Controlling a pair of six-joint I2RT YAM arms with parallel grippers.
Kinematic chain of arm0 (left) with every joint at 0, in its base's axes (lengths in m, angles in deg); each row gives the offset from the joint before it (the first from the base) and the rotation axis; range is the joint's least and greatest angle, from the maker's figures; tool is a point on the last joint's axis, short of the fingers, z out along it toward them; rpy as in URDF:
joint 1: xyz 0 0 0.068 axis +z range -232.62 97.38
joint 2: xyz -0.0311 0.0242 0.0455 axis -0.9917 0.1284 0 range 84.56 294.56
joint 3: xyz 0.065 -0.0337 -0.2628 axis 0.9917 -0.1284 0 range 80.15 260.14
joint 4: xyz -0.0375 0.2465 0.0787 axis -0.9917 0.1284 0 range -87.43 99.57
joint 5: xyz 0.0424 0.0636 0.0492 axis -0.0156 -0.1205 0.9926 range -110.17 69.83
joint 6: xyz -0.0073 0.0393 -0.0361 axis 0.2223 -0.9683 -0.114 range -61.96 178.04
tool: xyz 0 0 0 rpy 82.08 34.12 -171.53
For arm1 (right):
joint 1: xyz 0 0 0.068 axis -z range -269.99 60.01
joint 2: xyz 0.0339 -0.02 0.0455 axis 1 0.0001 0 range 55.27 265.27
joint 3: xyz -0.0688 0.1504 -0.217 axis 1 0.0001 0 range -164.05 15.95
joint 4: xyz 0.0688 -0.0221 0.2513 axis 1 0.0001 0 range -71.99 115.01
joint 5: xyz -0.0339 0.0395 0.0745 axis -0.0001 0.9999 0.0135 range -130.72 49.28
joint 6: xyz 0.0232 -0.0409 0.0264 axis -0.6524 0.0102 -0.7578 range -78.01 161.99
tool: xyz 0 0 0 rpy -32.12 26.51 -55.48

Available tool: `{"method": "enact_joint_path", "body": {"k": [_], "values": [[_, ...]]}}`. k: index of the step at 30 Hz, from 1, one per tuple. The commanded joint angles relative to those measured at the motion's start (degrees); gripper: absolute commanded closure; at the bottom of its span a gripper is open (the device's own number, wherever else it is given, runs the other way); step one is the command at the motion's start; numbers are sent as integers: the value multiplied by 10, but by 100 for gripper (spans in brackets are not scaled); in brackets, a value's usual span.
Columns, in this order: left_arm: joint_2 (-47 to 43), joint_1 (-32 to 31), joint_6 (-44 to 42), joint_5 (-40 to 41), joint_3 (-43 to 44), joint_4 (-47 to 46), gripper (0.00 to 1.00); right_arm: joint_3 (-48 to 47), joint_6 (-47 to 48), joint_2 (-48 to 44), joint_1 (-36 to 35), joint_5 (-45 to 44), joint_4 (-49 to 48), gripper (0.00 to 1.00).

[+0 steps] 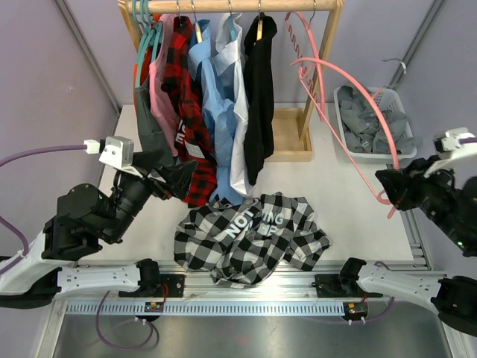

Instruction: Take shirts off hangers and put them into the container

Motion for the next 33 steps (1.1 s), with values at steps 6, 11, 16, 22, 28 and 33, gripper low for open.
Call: {"method": "enact_joint_path", "body": {"k": [6,11,16,22,28,33], "values": [[-31,0,41,-4,-25,-8,1,39,25,101,1,-79,-123,100],[-52,0,60,-8,-41,0,1,10,49,158,1,-122,-160,100],[-64,0,73,-20,-52,4,1,-33,89,241,1,-138,-200,100],[-83,0,89,-32,-70,7,1,-100,150,341,1,-198,-236,100],[-116,0,102,-32,-93,14,1,-132,172,376,1,-272,-253,100],[-125,0,104,-35,-99,14,1,-142,182,378,2,-299,-248,100]]}}
